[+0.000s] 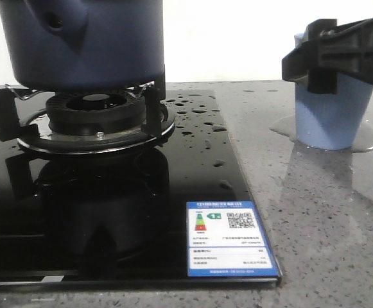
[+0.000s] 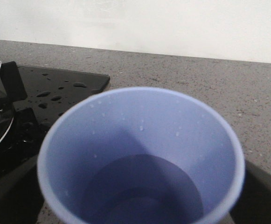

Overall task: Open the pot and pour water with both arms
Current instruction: 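Lift the light blue cup with the right gripper toward the pot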

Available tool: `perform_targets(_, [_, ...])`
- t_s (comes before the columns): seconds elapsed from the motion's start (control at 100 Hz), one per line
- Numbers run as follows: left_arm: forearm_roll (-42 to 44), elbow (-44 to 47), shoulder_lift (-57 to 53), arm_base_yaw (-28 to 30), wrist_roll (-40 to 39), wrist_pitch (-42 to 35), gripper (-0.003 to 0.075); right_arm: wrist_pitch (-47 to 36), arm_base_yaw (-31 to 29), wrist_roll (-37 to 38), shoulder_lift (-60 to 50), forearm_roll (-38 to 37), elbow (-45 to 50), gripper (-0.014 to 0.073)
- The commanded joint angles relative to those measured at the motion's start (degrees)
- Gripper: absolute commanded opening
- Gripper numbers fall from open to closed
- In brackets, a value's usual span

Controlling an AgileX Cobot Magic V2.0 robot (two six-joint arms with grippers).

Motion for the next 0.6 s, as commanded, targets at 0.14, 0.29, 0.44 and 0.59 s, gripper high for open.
perform_targets(0.14, [-5.8,-2.3,-1.8,-0.1,-0.5,1.7,0.0270,-7.3,-1.7,3.9,3.5,-2.3,-1.8,0.0570])
perform_targets(0.29, [-5.8,-2.3,-1.8,-0.1,-0.5,1.8,0.0270,-10.1,-4.5,8.8,5.0,-4.8,-1.8,0.0447])
perform_targets(0.44, [-5.8,-2.3,-1.8,-0.1,-0.5,1.8,0.0270,-9.1,-6.1,12.8,5.1,-10.1,-1.8,0.0349])
perform_targets(0.59, [-5.8,-2.3,-1.8,-0.1,-0.5,1.8,0.0270,-9.1,-6.1,13.0,4.8,-12.5,-1.8,0.0222])
